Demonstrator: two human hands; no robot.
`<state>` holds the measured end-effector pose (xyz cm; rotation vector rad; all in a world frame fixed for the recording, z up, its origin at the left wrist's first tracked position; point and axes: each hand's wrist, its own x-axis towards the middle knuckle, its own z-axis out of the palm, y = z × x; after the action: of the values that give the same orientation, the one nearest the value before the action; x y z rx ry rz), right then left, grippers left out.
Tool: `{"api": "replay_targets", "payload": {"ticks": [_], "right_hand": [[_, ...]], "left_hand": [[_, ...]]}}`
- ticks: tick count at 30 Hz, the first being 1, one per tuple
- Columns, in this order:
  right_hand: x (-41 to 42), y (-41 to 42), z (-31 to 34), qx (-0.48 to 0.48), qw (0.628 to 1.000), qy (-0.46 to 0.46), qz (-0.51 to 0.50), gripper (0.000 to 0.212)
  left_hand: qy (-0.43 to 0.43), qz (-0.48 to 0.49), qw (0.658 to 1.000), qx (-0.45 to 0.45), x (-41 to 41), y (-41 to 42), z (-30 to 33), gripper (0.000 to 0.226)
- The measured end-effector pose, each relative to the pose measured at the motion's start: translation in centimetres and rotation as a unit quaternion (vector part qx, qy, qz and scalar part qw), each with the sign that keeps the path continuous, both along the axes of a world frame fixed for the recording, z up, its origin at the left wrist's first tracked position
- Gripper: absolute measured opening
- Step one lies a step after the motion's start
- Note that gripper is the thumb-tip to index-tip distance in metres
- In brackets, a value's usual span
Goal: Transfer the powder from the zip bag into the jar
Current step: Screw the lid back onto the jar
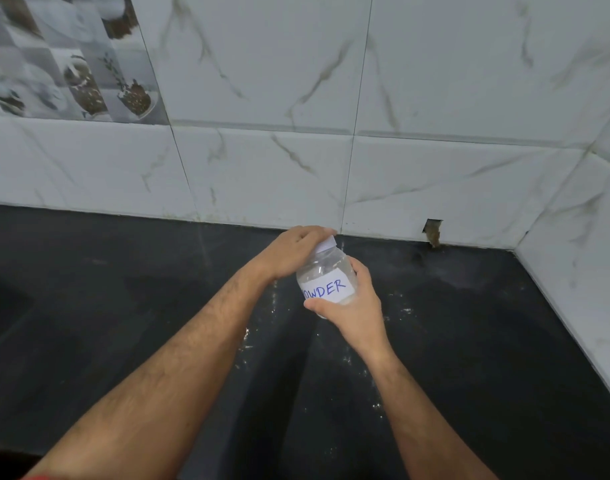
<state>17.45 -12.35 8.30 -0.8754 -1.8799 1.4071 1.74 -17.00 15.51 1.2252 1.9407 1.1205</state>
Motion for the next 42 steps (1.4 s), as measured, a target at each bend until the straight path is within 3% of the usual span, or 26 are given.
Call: {"api": "replay_targets", "payload": {"ticks": [4,6,11,13,15,18,20,23,29,32,35,38,42], "right_hand": [[0.1,-0.3,0.4,0.046,0.998,-0.037,-0.001,0.101],[-0.1,-0.4,0.8,0.115,0.989,-0.085,-0.036,0.104],[-0.5,-1.1,0.7,0.219,0.959,-0.149,-0.100,0.110],[-0.5,-1.0,0.5,0.213,0.962,-0.144,-0.095,0.109],[-0.3,-0.7,0.9,0.172,0.974,-0.126,-0.077,0.106],[0.0,-0.2,1.4,0.051,0.998,-0.024,-0.031,0.093],[0.0,-0.1,1.4,-0.001,1.000,0.024,-0.011,0.087],[0.0,0.0,1.2,-0.009,0.999,0.045,-0.022,0.084],[0.0,-0.5,0.7,0.060,0.996,-0.007,-0.065,0.089],[-0.3,-1.2,0.6,0.090,0.994,-0.040,-0.055,0.102],[-0.4,-1.6,0.8,0.093,0.994,-0.021,-0.057,0.098],[-0.1,-1.4,1.0,0.071,0.994,0.012,-0.087,0.088],[0.4,-0.8,0.7,0.056,0.992,0.021,-0.112,0.093]], "left_hand": [[-0.013,0.016,1.000,0.019,0.3,0.4,0.7,0.051],[-0.020,0.024,0.999,0.021,0.4,0.7,0.6,0.053],[-0.010,0.106,0.994,0.007,1.5,1.5,0.2,0.079],[-0.016,0.109,0.994,0.002,1.5,1.6,0.1,0.080],[-0.039,0.089,0.995,0.021,1.6,1.3,0.4,0.061],[-0.082,0.030,0.995,0.053,0.8,0.7,0.9,0.042],[-0.100,0.014,0.992,0.070,0.0,0.3,1.0,0.017],[-0.113,0.037,0.990,0.080,-1.3,-0.3,0.4,0.053],[-0.167,0.031,0.985,0.039,-0.9,-0.8,0.4,0.030],[-0.123,0.045,0.991,0.029,0.3,0.0,0.7,0.044],[-0.113,0.070,0.991,0.036,0.6,0.3,0.2,0.071],[-0.127,0.058,0.989,0.057,0.2,-0.2,-0.4,0.076],[-0.137,0.083,0.985,0.064,-1.1,-0.9,-1.8,0.078]]}}
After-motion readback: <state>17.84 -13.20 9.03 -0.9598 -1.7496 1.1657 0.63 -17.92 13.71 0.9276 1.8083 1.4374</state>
